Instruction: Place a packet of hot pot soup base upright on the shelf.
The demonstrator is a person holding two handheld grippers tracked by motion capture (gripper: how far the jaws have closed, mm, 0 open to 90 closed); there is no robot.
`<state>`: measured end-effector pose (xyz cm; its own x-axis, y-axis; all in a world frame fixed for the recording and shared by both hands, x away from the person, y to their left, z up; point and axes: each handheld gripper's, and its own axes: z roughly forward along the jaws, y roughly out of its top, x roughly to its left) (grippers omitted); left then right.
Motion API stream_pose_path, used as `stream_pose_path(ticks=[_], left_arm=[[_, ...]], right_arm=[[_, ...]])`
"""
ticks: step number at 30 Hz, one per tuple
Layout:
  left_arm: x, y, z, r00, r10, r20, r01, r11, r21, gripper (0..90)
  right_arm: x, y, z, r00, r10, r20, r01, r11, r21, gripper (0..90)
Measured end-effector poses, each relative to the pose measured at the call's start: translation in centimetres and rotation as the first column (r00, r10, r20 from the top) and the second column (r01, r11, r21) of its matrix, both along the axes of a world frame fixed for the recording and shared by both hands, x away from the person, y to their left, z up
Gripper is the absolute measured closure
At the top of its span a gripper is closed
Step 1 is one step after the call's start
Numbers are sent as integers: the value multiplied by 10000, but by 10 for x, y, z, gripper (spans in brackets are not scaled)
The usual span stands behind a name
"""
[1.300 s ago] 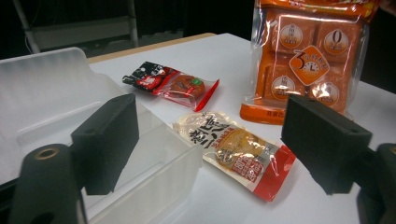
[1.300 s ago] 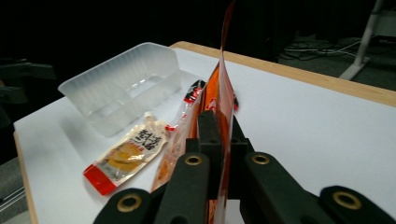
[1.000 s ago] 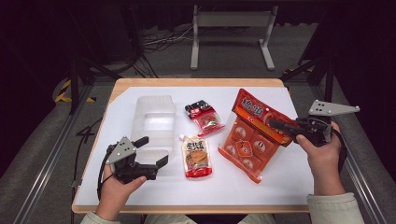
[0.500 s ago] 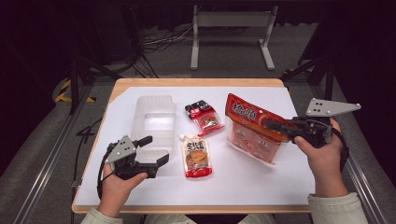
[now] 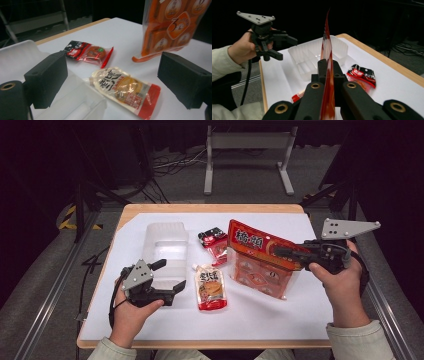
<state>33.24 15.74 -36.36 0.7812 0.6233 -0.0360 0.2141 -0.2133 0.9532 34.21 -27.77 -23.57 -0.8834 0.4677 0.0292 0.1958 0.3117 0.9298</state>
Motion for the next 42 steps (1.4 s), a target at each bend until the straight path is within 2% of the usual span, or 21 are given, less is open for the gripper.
stream_pose_path(ticks=[2,4,6,12,15,17,18,20,21,26,28,30,32,36,40,42], left_arm=[[1,-3,1,9999,-127,-19,127,9998,-138,100],[2,-6,3,9995,-310,6,310,9995,-89,102],[2,-10,4,9980,-628,-40,628,9980,-22,153],[6,-19,7,9945,-1036,-156,1034,9945,-146,166],[7,-26,8,9922,-1241,-93,1238,9919,-284,172],[8,-30,9,9909,-1335,167,1340,9901,-409,206],[9,-32,10,9898,-1401,247,1411,9888,-484,206],[10,-37,10,9840,-1776,147,1782,9812,-744,202],[12,-40,10,9818,-1887,201,1896,9791,-737,192],[18,-49,8,9772,-2120,115,2122,9737,-834,119],[20,-51,7,9743,-2250,102,2250,9699,-934,95],[22,-53,6,9693,-2453,153,2454,9626,-1145,54],[23,-55,5,9681,-2497,185,2501,9605,-1223,31],[25,-57,3,9666,-2561,-37,2535,9589,-1275,31],[26,-55,1,9575,-2885,-71,2840,9462,-1551,70],[26,-55,0,9566,-2915,45,2890,9462,-1458,72]], right_arm=[[0,5,3,9999,134,81,-134,9999,-11,900],[0,10,6,9995,262,152,-261,9996,-61,900],[1,14,8,9992,383,143,-382,9992,-68,900],[3,23,10,9972,738,143,-739,9972,69,900],[4,28,10,9957,923,108,-925,9956,136,900],[5,33,10,9944,1046,131,-1048,9944,117,900],[5,33,10,9944,1046,131,-1048,9944,117,900],[5,36,10,9936,1119,139,-1121,9936,120,900],[5,38,10,9931,1165,157,-1167,9931,126,900],[7,46,9,9898,1413,188,-1416,9898,182,900],[8,50,8,9884,1508,196,-1511,9884,154,900],[8,53,8,9868,1604,215,-1607,9869,135,900],[8,57,7,9849,1716,212,-1719,9850,144,900],[9,66,6,9789,2028,268,-2032,9790,147,900],[9,75,4,9734,2271,289,-2276,9736,165,900],[10,79,3,9699,2416,293,-2422,9701,183,900]])
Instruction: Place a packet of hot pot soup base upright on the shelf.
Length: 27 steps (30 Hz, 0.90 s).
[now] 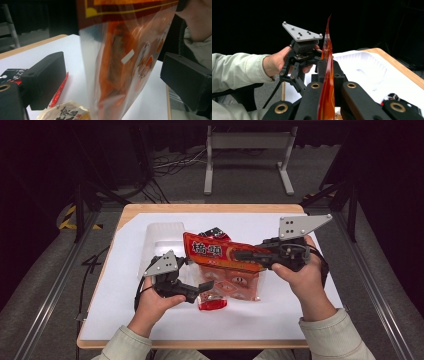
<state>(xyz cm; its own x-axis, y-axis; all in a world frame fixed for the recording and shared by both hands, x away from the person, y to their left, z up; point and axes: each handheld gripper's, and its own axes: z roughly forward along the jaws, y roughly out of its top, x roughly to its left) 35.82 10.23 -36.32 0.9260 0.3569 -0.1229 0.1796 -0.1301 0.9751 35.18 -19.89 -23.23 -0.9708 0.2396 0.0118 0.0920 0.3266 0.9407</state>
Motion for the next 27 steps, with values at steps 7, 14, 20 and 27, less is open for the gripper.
stream_pose_path(ticks=[7,14,20,27], left_arm=[[-5,-1,-1,9970,-554,549,573,9978,-329,136],[-3,-2,-5,9963,-766,395,785,9956,-502,257],[-4,-3,-6,9932,-1130,281,1137,9931,-268,491],[-7,-2,-2,9897,-1381,374,1373,9903,233,668]], right_arm=[[2,12,-4,9991,423,16,-423,9991,85,900],[7,16,-10,9981,598,-114,-593,9976,347,900],[9,23,-16,9977,659,-175,-650,9968,465,900],[12,23,-19,9982,561,-205,-547,9963,656,900]])
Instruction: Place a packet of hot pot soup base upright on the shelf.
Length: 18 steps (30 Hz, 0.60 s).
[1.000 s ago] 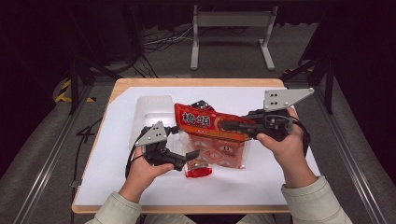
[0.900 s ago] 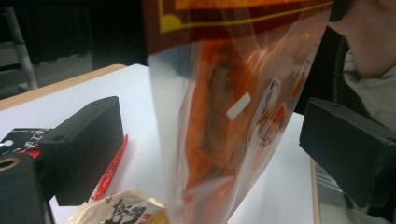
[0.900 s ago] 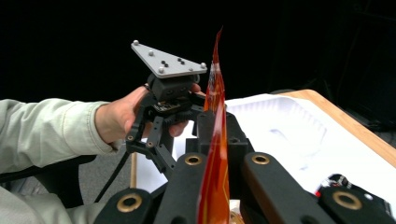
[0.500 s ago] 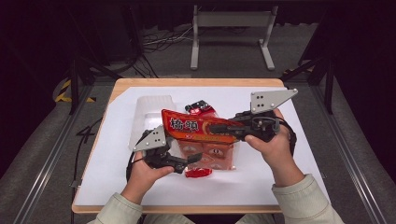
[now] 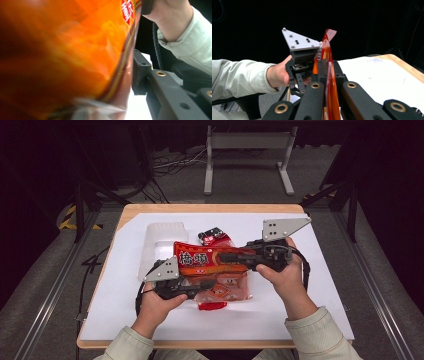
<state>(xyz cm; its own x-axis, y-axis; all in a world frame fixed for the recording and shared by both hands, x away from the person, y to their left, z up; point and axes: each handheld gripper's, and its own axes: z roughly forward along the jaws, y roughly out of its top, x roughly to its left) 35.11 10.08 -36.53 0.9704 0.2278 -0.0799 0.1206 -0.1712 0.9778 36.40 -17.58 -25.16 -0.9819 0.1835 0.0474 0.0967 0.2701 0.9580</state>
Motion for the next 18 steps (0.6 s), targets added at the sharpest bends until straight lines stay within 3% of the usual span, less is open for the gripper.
stream_pose_path(ticks=[3,9,14,18], left_arm=[[-3,-1,4,9998,40,181,-45,9997,257,707],[-6,0,10,9998,150,122,-156,9986,509,712],[-7,-1,12,9997,243,92,-248,9984,513,713],[-6,-1,13,9993,378,-35,-375,9972,640,714]], right_arm=[[0,-2,0,10000,-44,23,44,10000,8,900],[-1,-3,-1,9999,-102,100,102,9999,29,900],[-2,-5,1,9995,-214,242,215,9998,-29,892],[-2,-6,1,9948,-754,688,751,9972,74,764]])
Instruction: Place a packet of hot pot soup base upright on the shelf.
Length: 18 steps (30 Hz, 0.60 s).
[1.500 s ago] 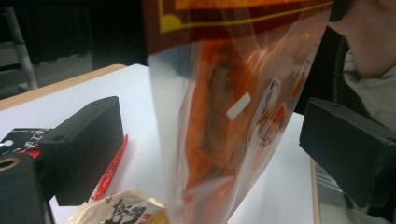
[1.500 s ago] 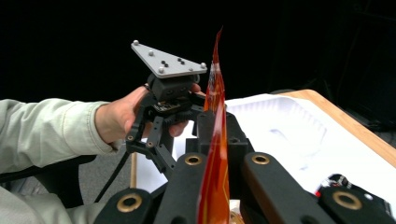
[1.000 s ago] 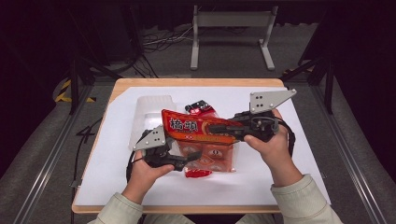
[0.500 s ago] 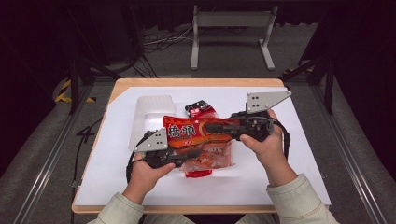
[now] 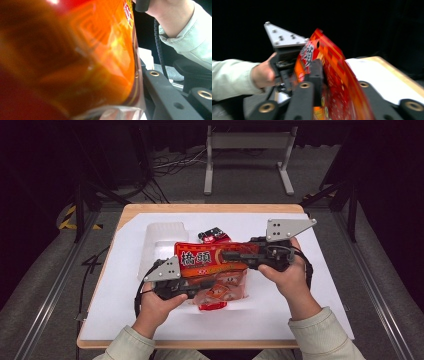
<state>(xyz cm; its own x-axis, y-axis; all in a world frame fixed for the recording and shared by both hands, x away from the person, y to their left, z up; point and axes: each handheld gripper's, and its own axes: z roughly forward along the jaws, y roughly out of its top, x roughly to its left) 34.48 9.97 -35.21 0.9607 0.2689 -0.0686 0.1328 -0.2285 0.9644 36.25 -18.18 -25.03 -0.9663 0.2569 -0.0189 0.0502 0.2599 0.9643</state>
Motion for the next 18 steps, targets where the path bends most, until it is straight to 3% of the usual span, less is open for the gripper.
stream_pose_path(ticks=[3,7,10,11,16,18], left_arm=[[1,2,2,9999,131,-73,-131,9999,-73,714],[4,6,7,9998,203,-31,-203,9997,-99,714],[5,7,9,9995,326,55,-327,9994,70,714],[5,8,11,9993,376,77,-377,9992,143,715],[7,10,15,9993,381,-70,-380,9993,28,714],[8,11,17,9992,396,6,-396,9992,43,714]], right_arm=[[1,-5,0,9996,-245,154,241,9994,260,684],[3,-17,-5,9950,-977,221,961,9933,647,577],[4,-25,-8,9910,-1325,190,1304,9877,857,564],[4,-36,-12,9870,-1606,111,1586,9820,1024,555],[2,-54,-19,9778,-2092,115,2065,9717,1143,526],[0,-66,-26,9693,-2456,95,2434,9644,1036,527]])
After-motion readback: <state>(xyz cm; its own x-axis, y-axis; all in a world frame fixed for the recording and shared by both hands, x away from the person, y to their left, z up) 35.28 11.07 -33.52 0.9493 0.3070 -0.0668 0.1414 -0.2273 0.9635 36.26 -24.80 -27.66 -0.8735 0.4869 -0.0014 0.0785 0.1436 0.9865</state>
